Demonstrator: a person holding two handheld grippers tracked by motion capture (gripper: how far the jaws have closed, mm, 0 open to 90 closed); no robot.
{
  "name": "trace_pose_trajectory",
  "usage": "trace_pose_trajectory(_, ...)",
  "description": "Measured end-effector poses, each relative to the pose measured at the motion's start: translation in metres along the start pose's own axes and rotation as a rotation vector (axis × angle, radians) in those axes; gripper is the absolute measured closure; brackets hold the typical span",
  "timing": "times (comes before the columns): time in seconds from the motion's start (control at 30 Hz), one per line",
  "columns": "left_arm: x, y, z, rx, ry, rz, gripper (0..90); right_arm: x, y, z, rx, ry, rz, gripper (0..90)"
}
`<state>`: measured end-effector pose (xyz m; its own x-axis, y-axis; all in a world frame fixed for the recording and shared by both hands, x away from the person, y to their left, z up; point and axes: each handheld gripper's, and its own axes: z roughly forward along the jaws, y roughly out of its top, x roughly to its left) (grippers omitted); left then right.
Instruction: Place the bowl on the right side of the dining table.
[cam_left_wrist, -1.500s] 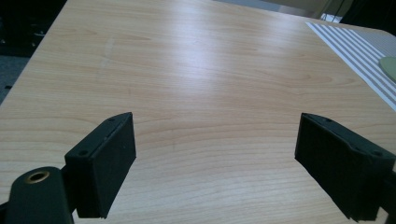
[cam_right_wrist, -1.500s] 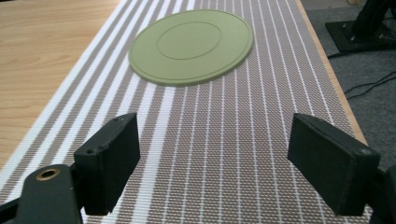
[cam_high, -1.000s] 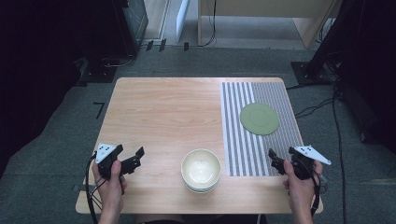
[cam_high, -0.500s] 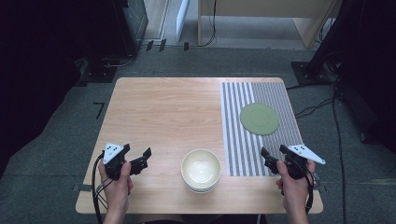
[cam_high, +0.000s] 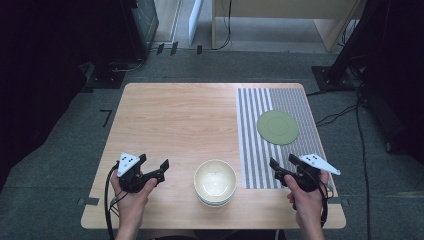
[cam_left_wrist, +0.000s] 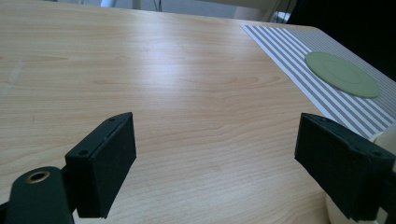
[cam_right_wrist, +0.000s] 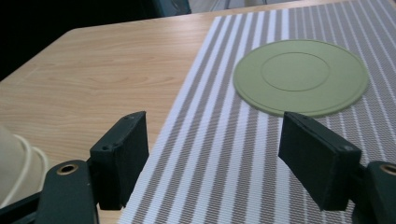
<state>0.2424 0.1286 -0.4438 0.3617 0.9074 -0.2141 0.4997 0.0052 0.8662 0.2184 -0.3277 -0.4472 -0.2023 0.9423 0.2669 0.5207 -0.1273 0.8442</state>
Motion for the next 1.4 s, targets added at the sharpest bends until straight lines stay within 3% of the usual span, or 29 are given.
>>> trace_pose_trajectory(0.13, -0.006, 0.0, 0.0, 0.003, -0.007, 0.011, 12.9, 0.011, 0.001, 0.002, 0.0, 0.012, 0.001, 24.5)
trace_pose_trajectory(0.67, -0.026, -0.001, 0.005, 0.025, -0.063, 0.056, 13.6, 0.027, 0.0, 0.009, 0.015, 0.032, 0.019, 24.8)
trace_pose_trajectory(1.13, -0.045, -0.002, 0.009, 0.035, -0.132, 0.064, 14.2, 0.048, -0.001, 0.011, 0.003, 0.133, -0.008, 34.2)
trace_pose_trajectory(1.2, -0.049, -0.003, 0.01, 0.038, -0.138, 0.071, 14.3, 0.051, -0.002, 0.011, 0.001, 0.176, -0.005, 40.2)
trace_pose_trajectory(1.27, -0.052, -0.004, 0.01, 0.042, -0.15, 0.07, 14.3, 0.052, -0.002, 0.011, -0.001, 0.183, -0.004, 40.7)
trace_pose_trajectory(1.37, -0.057, -0.005, 0.011, 0.043, -0.17, 0.075, 16.5, 0.056, -0.003, 0.011, -0.006, 0.198, -0.011, 45.2)
trace_pose_trajectory(1.4, -0.059, -0.006, 0.011, 0.036, -0.178, 0.081, 23.8, 0.058, -0.003, 0.012, -0.011, 0.215, -0.016, 47.1)
